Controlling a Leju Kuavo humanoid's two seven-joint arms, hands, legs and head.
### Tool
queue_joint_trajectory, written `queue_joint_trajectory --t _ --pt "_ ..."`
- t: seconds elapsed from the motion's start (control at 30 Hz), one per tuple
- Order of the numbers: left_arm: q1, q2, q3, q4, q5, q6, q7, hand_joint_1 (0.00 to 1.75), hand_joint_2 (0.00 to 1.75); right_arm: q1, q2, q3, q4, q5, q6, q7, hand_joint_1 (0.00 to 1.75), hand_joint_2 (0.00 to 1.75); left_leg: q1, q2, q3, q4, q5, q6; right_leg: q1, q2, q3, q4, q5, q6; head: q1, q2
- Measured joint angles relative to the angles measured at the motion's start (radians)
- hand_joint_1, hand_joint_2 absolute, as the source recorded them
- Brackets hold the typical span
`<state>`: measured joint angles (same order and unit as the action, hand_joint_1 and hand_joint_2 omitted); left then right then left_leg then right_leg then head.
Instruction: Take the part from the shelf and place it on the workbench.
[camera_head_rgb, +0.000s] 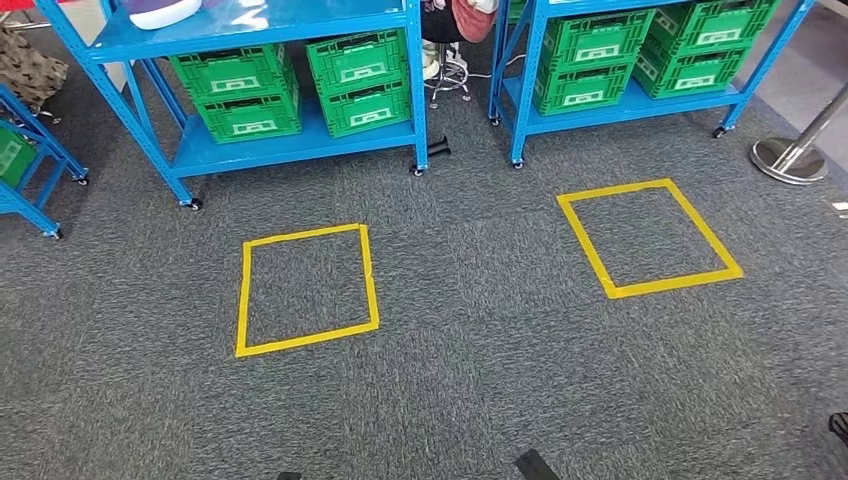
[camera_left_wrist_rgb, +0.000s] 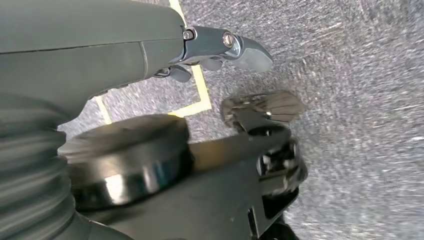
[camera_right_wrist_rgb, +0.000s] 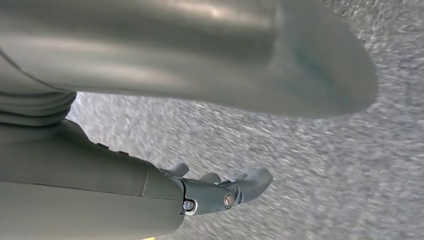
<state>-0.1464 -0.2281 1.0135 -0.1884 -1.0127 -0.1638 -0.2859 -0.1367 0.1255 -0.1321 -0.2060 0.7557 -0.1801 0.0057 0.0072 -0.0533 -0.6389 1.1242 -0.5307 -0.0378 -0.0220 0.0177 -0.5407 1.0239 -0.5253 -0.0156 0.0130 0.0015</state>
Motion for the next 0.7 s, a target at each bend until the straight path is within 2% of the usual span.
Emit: queue_joint_trajectory --t 0.03,0.07,0.1,0.13,0.17,0.2,0.27,0.3,0.33,0.4,0.47,0.7 --pt "-0.001 0.000 0.000 0.000 0.000 0.000 -0.004 0.00 0.44 0.002 0.000 -0.001 0.000 0.000 0.000 -0.002 0.00 0.00 -0.001 0.028 -0.031 0.066 -0.033 -0.003 0.002 -0.010 0.001 0.000 -0.001 -0.003 -0.004 0.000" --pt "-0.002 0.000 0.000 0.000 0.001 -0.001 -0.008 0.00 0.00 0.004 0.000 -0.003 0.000 0.000 0.001 -0.003 0.00 0.00 0.000 0.042 -0.062 0.132 -0.061 -0.004 0.004 -0.021 0.001 0.000 -0.002 -0.005 -0.006 0.000" --pt "-0.001 0.000 0.000 0.000 0.001 -0.001 -0.010 0.00 0.44 0.005 0.000 -0.005 0.000 -0.001 0.002 -0.005 0.00 0.44 0.000 0.047 -0.084 0.180 -0.077 -0.005 0.006 -0.030 0.001 0.000 -0.003 -0.006 -0.006 0.000" --pt "0.000 0.000 0.000 0.000 0.001 -0.001 -0.011 0.00 0.87 0.006 0.000 -0.008 0.000 -0.002 0.003 -0.007 0.00 0.87 0.000 0.048 -0.088 0.193 -0.072 -0.004 0.007 -0.037 0.002 0.001 -0.004 -0.006 -0.006 0.000" --pt "0.001 0.000 0.001 0.000 0.001 -0.002 -0.013 0.00 1.31 0.006 0.000 -0.011 0.000 -0.002 0.006 -0.010 0.00 1.31 0.000 0.048 -0.074 0.168 -0.050 -0.002 0.007 -0.041 0.004 0.001 -0.005 -0.006 -0.006 0.000" --pt "0.002 0.000 0.001 0.000 0.001 -0.002 -0.015 0.00 1.75 0.005 0.000 -0.013 0.000 -0.002 0.009 -0.012 0.00 1.75 0.000 0.049 -0.042 0.109 -0.016 0.002 0.007 -0.043 0.007 0.001 -0.007 -0.004 -0.006 0.000" --pt "0.001 0.000 0.001 0.000 0.001 -0.004 -0.017 0.00 1.75 0.004 0.000 -0.015 0.000 -0.003 0.018 -0.014 0.00 1.75 -0.003 0.054 0.030 -0.027 0.034 0.012 0.009 -0.047 0.012 0.002 -0.012 0.002 -0.006 0.000" --pt "0.000 0.000 0.001 0.000 0.000 -0.005 -0.017 0.00 1.75 0.003 0.000 -0.015 0.000 -0.002 0.021 -0.014 0.00 1.31 -0.005 0.056 0.051 -0.070 0.044 0.017 0.012 -0.047 0.012 0.004 -0.014 0.006 -0.006 0.000" --pt "0.000 -0.001 0.001 0.000 0.000 -0.006 -0.017 0.00 1.75 0.002 0.000 -0.016 0.000 -0.002 0.025 -0.012 0.00 0.87 -0.006 0.057 0.060 -0.089 0.043 0.019 0.014 -0.047 0.011 0.005 -0.015 0.007 -0.005 0.000" --pt "0.000 -0.002 0.001 0.000 -0.001 -0.007 -0.016 0.00 1.75 0.002 0.001 -0.016 0.000 -0.001 0.029 -0.010 0.00 0.87 -0.007 0.056 0.061 -0.093 0.043 0.021 0.016 -0.047 0.010 0.003 -0.015 0.009 -0.002 0.000" --pt "0.000 -0.002 0.002 0.000 -0.002 -0.007 -0.014 0.00 1.75 0.002 0.001 -0.017 0.000 0.000 0.031 -0.009 0.00 1.75 -0.009 0.056 0.061 -0.092 0.042 0.026 0.014 -0.047 0.013 -0.002 -0.012 0.012 -0.002 0.000" --pt "0.006 0.003 -0.020 -0.003 -0.011 0.025 0.015 0.00 1.75 0.006 0.001 -0.019 0.000 -0.010 0.033 0.005 0.00 1.75 -0.011 0.056 0.061 -0.092 0.041 0.036 0.013 -0.047 0.017 -0.013 -0.007 0.023 -0.001 0.000"
